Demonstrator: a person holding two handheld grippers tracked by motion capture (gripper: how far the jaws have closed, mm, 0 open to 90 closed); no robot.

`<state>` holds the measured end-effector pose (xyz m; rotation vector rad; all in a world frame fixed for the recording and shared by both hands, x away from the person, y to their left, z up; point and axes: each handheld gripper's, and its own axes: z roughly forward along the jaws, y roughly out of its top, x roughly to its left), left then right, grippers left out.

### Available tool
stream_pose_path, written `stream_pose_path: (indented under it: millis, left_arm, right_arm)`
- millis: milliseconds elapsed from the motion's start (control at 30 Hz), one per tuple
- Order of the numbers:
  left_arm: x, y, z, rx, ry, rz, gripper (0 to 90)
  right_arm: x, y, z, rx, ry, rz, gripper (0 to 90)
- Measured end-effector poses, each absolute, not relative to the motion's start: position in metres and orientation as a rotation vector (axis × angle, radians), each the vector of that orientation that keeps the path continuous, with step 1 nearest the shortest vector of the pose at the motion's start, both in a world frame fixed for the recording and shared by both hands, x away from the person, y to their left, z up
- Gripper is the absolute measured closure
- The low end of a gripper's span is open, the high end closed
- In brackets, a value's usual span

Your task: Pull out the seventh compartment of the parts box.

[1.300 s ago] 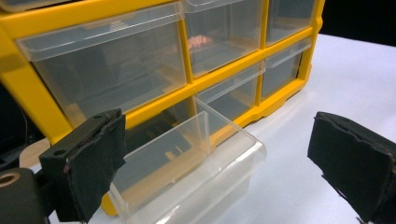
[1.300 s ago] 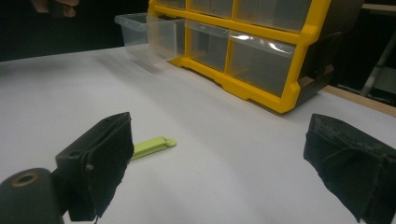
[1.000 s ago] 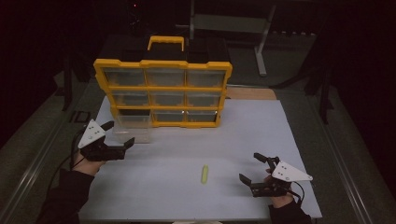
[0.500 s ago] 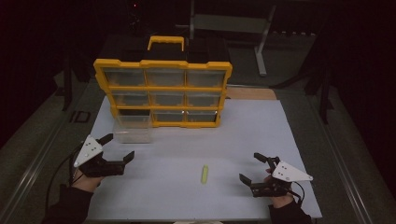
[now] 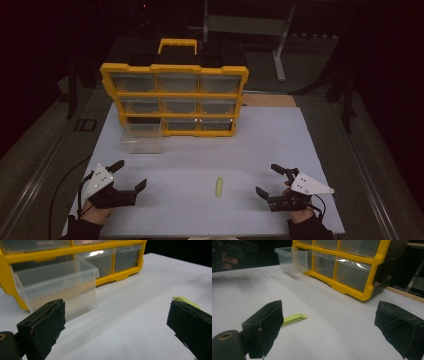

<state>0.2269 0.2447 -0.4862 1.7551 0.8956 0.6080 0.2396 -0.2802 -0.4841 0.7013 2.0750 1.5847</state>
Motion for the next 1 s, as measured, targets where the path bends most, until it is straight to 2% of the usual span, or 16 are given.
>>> stream_pose_path:
  millis: [200,500,1000]
  left_arm:
    - [0.221,0.243,-0.502,1.743,0.919,0.67,3.3]
    - [0.219,0.239,-0.515,1.7,0.983,0.642,3.4]
    - [0.216,0.231,-0.513,1.694,0.967,0.685,3.4]
  right_arm:
    - [0.24,-0.28,-0.485,0.704,2.082,1.582,8.3]
    - [0.241,-0.281,-0.487,0.719,2.09,1.577,8.3]
    - [0.242,-0.279,-0.489,0.73,2.109,1.555,8.3]
